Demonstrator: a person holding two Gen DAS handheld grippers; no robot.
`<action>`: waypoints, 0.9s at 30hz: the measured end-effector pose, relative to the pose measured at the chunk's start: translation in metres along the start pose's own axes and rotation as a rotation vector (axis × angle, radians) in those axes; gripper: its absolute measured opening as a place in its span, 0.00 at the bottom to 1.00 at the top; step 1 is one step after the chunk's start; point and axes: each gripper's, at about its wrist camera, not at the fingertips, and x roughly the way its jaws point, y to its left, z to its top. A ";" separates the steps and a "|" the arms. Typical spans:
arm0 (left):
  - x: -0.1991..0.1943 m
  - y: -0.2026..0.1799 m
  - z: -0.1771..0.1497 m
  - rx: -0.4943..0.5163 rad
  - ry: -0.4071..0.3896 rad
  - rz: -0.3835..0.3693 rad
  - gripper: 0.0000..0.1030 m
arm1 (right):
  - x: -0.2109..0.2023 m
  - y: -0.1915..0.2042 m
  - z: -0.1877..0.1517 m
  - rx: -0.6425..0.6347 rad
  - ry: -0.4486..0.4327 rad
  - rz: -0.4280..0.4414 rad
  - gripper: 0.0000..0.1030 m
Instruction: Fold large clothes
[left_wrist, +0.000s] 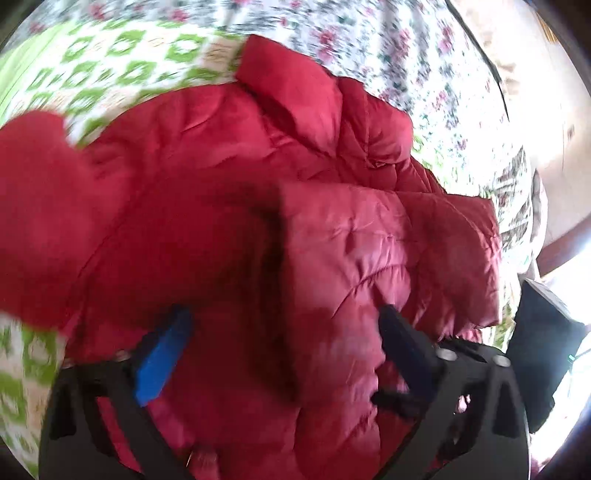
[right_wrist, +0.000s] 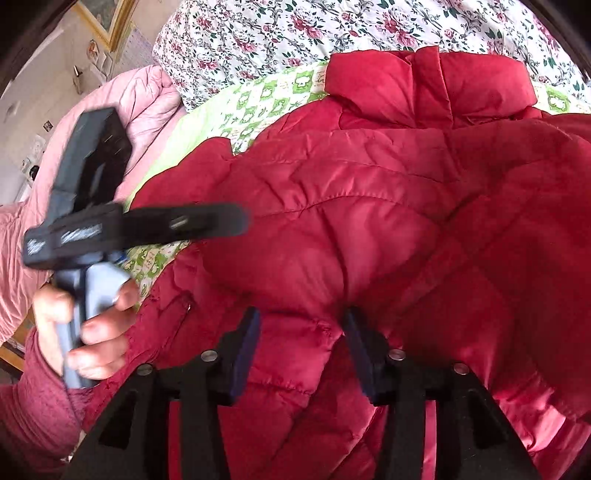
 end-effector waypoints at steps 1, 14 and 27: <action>0.005 -0.005 0.003 0.030 0.007 0.010 0.54 | -0.002 0.000 -0.002 0.007 0.002 0.003 0.47; -0.055 0.039 0.003 0.080 -0.115 0.081 0.12 | -0.099 -0.034 -0.020 0.100 -0.168 -0.106 0.49; -0.057 0.046 -0.005 0.105 -0.160 0.230 0.40 | -0.046 -0.127 0.029 0.180 -0.107 -0.420 0.47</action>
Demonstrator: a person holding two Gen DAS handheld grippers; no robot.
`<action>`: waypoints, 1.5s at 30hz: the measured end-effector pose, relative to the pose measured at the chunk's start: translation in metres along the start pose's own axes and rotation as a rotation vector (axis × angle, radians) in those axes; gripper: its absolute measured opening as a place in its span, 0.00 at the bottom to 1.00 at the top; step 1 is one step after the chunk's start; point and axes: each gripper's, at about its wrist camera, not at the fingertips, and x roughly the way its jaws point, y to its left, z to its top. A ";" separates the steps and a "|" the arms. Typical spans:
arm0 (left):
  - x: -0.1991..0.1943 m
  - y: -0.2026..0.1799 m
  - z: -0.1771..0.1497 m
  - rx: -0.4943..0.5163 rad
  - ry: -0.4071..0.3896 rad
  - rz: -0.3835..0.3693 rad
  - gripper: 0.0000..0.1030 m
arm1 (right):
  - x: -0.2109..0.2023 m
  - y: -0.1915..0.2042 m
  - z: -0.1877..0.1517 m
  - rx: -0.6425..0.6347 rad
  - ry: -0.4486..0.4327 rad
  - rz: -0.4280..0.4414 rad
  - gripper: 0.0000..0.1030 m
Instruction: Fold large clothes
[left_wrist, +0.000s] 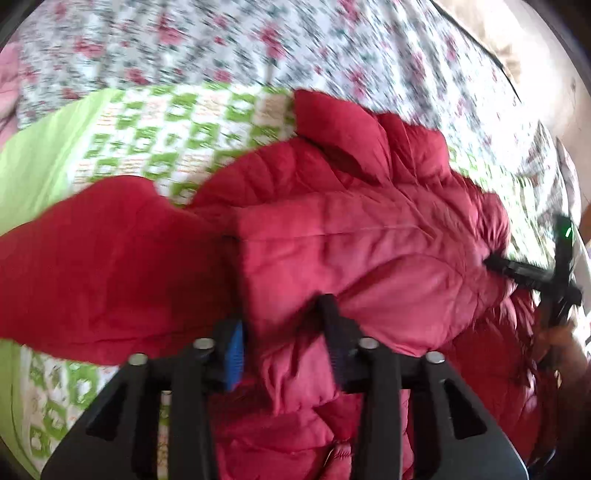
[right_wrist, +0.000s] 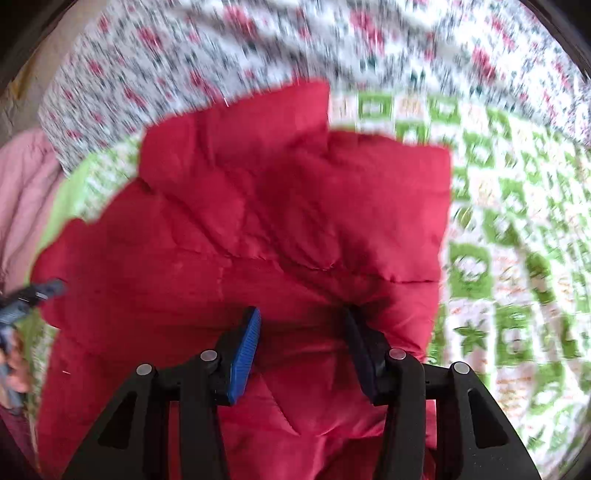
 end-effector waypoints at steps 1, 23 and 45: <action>-0.007 0.003 0.000 -0.017 -0.013 0.026 0.40 | 0.003 -0.002 -0.002 0.000 -0.008 -0.003 0.48; 0.055 -0.068 -0.005 0.133 0.040 0.024 0.40 | -0.046 0.047 0.003 -0.059 -0.130 0.002 0.54; 0.045 -0.049 -0.009 0.060 0.026 -0.083 0.40 | 0.027 0.056 -0.002 -0.127 0.011 -0.072 0.55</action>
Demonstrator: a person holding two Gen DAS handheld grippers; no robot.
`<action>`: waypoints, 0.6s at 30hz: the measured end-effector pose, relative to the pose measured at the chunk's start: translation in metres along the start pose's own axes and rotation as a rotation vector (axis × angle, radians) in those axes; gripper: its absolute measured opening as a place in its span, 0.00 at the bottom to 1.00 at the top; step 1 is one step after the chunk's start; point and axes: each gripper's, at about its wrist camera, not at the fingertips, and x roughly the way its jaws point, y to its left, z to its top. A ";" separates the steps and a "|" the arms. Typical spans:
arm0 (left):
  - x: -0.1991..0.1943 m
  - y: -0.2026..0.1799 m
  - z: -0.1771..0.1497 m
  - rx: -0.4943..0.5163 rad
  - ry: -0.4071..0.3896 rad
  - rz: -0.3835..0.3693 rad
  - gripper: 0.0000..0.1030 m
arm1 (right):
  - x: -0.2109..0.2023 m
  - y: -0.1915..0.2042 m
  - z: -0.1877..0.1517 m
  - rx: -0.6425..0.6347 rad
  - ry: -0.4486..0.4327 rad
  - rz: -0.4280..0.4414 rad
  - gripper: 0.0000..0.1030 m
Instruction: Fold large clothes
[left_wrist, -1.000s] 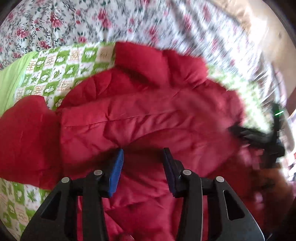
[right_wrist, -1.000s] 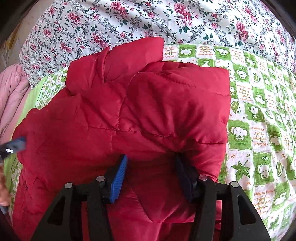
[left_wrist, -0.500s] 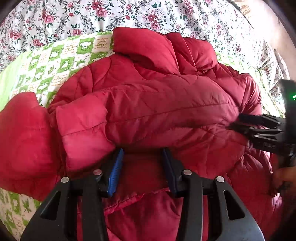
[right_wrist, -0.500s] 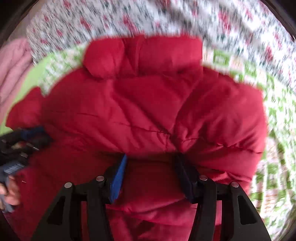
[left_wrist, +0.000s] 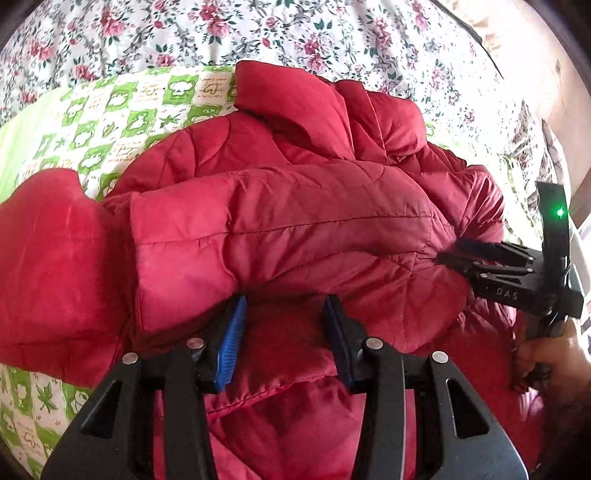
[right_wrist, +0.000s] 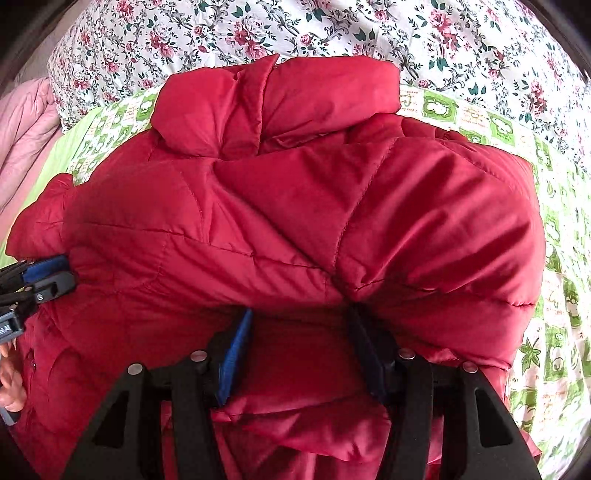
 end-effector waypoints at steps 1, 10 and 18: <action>-0.002 0.000 0.000 -0.006 0.001 0.000 0.40 | 0.000 0.000 0.000 0.001 -0.001 0.001 0.55; -0.049 0.028 -0.022 -0.089 -0.058 -0.016 0.50 | -0.050 -0.006 -0.013 0.067 -0.079 0.070 0.55; -0.088 0.112 -0.051 -0.302 -0.124 0.069 0.58 | -0.086 0.005 -0.027 0.062 -0.118 0.142 0.55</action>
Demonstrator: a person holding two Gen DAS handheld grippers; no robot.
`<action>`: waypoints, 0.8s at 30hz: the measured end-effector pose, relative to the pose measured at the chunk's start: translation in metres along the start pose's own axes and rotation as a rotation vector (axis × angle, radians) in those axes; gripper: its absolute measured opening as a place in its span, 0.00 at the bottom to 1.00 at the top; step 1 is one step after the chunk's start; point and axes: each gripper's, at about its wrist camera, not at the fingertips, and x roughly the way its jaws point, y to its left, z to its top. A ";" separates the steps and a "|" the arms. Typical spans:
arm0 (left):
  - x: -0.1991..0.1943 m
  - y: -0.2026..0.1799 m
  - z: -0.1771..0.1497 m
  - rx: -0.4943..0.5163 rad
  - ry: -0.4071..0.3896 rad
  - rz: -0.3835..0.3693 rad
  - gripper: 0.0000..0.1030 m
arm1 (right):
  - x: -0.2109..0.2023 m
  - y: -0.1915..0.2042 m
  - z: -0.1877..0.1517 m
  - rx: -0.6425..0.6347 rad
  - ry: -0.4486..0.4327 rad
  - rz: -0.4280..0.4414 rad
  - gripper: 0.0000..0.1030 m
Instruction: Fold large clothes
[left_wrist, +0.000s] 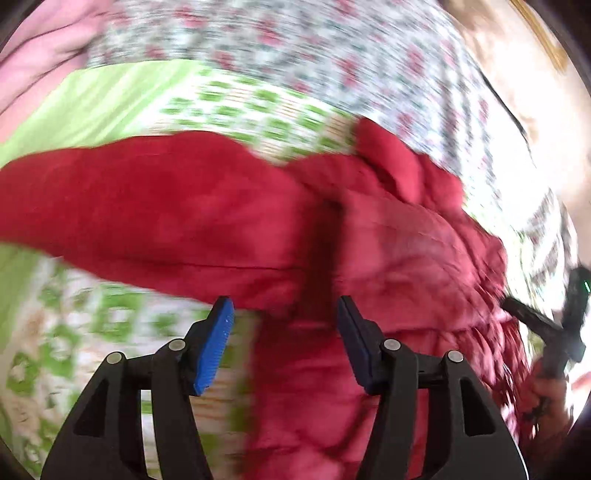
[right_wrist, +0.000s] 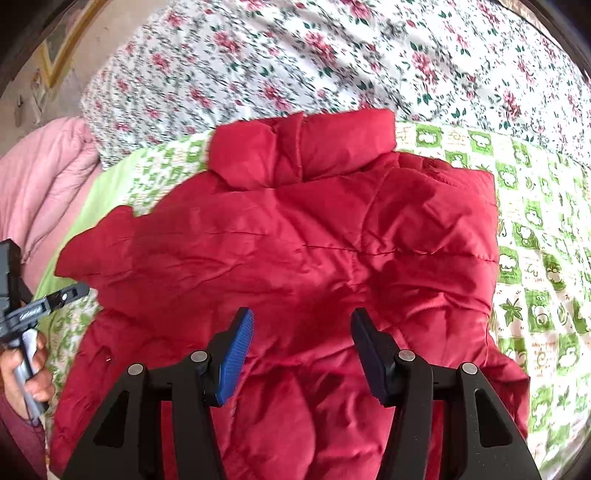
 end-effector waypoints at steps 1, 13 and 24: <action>-0.003 0.013 0.001 -0.032 -0.014 0.022 0.62 | -0.002 0.003 0.001 -0.003 -0.002 0.007 0.55; -0.025 0.181 0.014 -0.504 -0.116 0.087 0.65 | -0.030 0.039 -0.016 -0.056 -0.013 0.094 0.55; -0.007 0.235 0.023 -0.707 -0.181 0.020 0.65 | -0.036 0.051 -0.026 -0.074 0.001 0.120 0.55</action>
